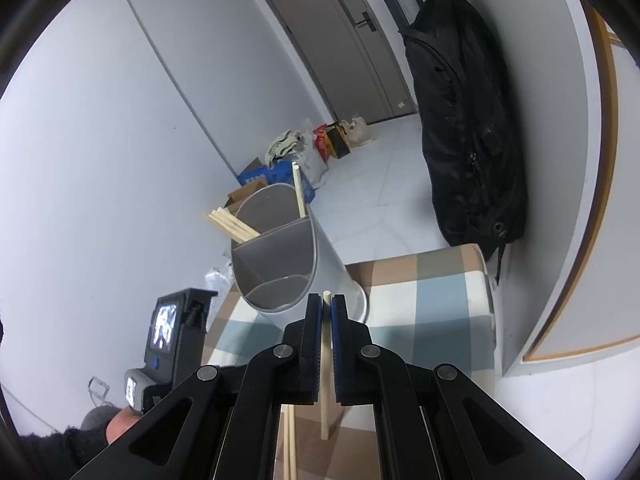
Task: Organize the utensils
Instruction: 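Grasp a wooden chopstick with the left tool while the right tool holds its chopstick, then carry both held chopsticks up over the utensil holder opening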
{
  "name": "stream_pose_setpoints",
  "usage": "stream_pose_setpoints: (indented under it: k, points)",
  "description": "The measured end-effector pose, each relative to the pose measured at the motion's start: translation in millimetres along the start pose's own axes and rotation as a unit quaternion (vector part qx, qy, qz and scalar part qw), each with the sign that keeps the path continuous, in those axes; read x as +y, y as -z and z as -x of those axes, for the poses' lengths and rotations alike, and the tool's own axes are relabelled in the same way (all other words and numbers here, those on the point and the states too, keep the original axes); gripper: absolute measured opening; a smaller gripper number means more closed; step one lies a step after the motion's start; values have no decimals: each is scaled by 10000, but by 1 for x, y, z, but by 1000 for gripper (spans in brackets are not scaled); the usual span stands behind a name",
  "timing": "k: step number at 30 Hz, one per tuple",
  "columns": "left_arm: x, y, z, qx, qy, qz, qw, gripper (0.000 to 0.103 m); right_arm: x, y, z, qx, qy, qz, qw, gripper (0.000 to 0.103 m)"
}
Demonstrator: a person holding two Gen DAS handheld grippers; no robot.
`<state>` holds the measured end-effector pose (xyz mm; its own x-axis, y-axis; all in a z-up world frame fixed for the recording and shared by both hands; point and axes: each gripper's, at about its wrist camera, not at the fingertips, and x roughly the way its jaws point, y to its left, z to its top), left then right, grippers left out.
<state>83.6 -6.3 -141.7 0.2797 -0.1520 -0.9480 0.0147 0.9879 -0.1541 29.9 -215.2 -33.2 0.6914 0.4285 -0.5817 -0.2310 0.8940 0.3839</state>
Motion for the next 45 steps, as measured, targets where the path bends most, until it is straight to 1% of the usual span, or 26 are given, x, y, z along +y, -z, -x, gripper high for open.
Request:
stream_pose_setpoints:
  k: [1,3,8,11,13,14,15,16,19,25,26,32,35,42,43,45]
  points:
    - [-1,1,-1,-2,-44,-39,10000,14,-1,0,0,2,5,-9,10000,4]
    - [-1,0,-4,10,-137,-125,9998,15,-2,-2,-1,8,11,-33,10000,4]
    - [2,-8,-6,6,-149,-127,9998,17,-1,-2,-2,9,-10,-18,10000,4]
    - [-1,-8,-6,-44,-249,-235,9994,17,0,-2,-2,11,-9,-3,10000,4]
    - [-1,-8,-7,-27,-319,-193,9993,17,-1,-2,-2,16,-2,-13,10000,4]
    - [-1,-8,-7,-28,-360,-215,9991,16,-1,-2,-2,19,2,-28,10000,4]
    - [-2,-7,-6,-43,-381,-229,9990,12,-2,-2,-2,22,5,-44,10000,4]
    - [-1,-7,-6,-52,-351,-235,9991,2,-2,-2,-3,26,11,-59,10000,4]
    - [3,-7,-2,-88,-249,-135,9996,2,-3,-2,-4,25,31,-60,10000,4]
    - [10,-3,38,-786,26,-45,9969,2,-2,-2,-5,-15,63,-11,10000,4]
    - [12,-2,51,-969,87,-65,9952,2,-1,-1,-5,-26,79,17,10000,4]
    - [4,12,105,-1651,360,-308,9851,2,13,1,0,-117,32,208,9997,4]
    - [-1,14,120,-1864,443,-436,9805,2,23,1,4,-199,11,326,9993,4]
    - [3,2,148,-2313,649,-676,9684,2,42,-9,14,-408,-97,487,9979,4]
    - [3,2,154,-2367,689,-681,9668,2,44,-11,16,-433,-105,491,9978,4]
    - [7,-3,164,-2498,770,-540,9637,2,49,-17,20,-471,-144,505,9975,4]
